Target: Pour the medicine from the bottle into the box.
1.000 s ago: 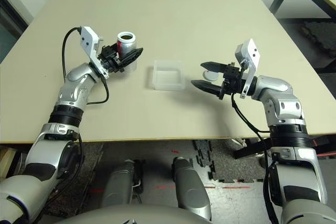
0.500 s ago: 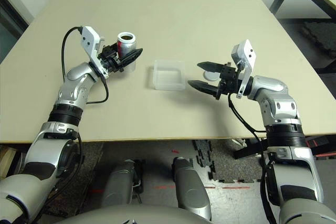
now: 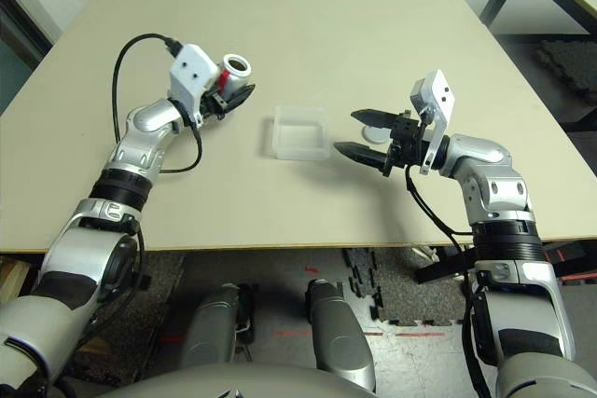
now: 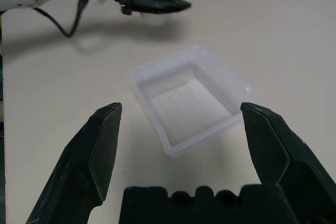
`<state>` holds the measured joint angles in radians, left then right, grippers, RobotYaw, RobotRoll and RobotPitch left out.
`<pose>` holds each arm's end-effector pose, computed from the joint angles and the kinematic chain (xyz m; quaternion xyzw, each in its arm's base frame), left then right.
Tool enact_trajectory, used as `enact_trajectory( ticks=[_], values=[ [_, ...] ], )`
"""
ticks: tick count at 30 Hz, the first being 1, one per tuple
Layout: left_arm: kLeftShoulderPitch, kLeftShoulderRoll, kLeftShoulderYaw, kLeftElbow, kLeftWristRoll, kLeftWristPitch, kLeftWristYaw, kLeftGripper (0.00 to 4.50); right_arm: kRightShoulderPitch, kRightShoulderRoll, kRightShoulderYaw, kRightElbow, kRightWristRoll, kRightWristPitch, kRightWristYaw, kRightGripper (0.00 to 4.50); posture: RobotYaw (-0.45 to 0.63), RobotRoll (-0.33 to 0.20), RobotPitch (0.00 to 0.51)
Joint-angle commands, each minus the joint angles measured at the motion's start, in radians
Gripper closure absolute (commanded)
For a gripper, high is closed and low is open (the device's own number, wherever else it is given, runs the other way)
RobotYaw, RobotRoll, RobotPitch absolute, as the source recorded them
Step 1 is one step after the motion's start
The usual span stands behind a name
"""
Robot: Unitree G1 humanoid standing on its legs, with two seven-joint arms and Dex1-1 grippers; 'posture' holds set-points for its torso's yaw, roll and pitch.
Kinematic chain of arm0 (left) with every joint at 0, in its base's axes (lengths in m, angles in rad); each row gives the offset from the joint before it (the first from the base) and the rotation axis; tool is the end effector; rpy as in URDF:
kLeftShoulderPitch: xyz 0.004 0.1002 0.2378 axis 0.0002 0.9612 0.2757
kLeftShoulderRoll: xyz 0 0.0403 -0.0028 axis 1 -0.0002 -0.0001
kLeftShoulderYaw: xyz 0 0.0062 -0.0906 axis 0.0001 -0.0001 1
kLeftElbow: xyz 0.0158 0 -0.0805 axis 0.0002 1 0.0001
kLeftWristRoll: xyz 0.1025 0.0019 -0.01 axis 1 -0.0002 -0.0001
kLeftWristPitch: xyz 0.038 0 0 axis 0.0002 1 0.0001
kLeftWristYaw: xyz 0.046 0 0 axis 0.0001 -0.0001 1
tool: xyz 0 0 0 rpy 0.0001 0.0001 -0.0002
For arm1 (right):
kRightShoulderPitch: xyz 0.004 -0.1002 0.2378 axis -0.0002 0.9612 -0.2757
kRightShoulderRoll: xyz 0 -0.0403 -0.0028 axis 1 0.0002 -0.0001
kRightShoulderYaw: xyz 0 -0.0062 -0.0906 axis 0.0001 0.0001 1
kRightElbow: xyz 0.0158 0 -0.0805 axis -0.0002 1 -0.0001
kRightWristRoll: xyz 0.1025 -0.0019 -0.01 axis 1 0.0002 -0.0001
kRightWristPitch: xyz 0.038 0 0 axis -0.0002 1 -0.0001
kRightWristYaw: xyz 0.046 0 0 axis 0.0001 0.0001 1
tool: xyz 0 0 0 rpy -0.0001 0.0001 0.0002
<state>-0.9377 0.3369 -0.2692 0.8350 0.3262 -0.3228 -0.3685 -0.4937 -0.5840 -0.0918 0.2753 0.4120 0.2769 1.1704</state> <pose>0.3429 0.1426 0.1672 0.4250 -0.1179 -0.2876 0.8502 0.2820 -0.2585 0.1570 -0.0439 0.0247 0.4992 0.8650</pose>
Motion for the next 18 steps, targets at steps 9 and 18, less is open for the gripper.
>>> enact_trajectory(
  ticks=[9,18],
  values=[
    [-0.373,-0.022,-0.573,0.268,0.736,-0.255,0.548,1.86,-0.026,0.019,-0.004,0.014,0.011,0.019,-0.037,0.00,-0.15,0.000,0.132],
    [-0.441,-0.049,-0.649,0.396,0.804,-0.283,0.604,1.86,-0.018,0.014,-0.014,0.003,0.019,0.023,-0.048,0.00,-0.16,0.000,0.134]
  ],
)
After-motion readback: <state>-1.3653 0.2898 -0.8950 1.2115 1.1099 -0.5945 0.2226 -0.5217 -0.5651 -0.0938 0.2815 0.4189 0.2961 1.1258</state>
